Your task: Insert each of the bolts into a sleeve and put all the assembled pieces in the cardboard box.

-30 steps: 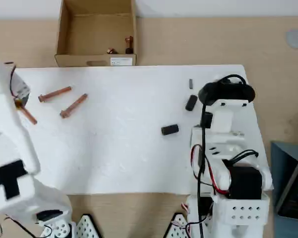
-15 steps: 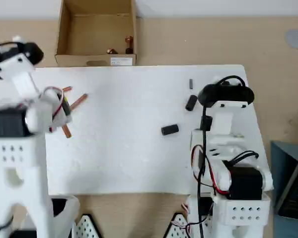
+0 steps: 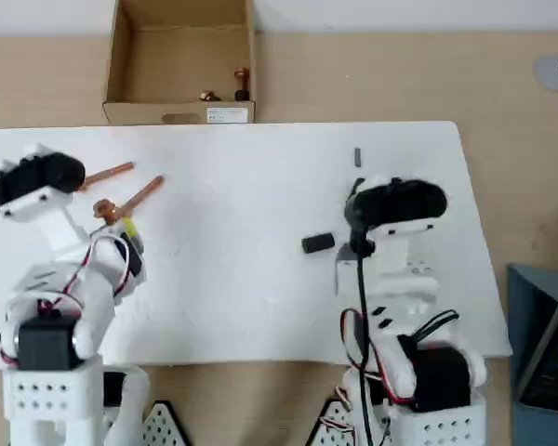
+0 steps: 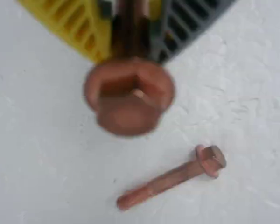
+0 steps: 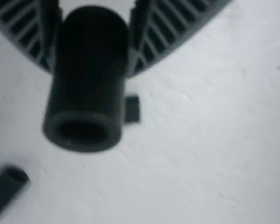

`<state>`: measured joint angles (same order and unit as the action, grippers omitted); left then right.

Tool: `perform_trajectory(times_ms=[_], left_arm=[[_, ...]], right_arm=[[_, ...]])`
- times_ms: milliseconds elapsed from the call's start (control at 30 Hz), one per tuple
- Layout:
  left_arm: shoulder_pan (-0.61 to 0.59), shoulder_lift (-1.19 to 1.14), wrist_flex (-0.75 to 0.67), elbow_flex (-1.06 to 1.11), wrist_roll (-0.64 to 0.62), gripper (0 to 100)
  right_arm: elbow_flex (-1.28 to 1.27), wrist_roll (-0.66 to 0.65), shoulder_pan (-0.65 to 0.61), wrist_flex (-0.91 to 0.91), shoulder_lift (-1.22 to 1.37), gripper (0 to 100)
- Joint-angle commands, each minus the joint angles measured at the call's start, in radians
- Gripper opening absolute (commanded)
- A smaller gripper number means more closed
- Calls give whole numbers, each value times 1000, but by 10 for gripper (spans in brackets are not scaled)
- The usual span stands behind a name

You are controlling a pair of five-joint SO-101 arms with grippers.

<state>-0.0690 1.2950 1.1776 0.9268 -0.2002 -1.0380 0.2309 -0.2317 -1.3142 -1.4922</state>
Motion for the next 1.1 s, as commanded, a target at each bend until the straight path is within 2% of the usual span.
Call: perform_trajectory(times_ms=[0,200,300,500,700,1067], left_arm=[[14,96,-77,21,0,2],[26,265,-180,101,-97,2],[107,364,-203,153,-103,2],[351,542,-207,207,-106,1],[430,529,-235,170,-215,1],[520,529,-249,166,-233,1]], right_arm=[[-59,-3,-73,94,-47,9],[-160,-2,-242,183,-82,9],[-171,-3,-328,210,-85,9],[-191,-8,-473,253,-85,9],[-194,-8,-605,264,-85,9],[-194,-9,-644,264,-85,9]])
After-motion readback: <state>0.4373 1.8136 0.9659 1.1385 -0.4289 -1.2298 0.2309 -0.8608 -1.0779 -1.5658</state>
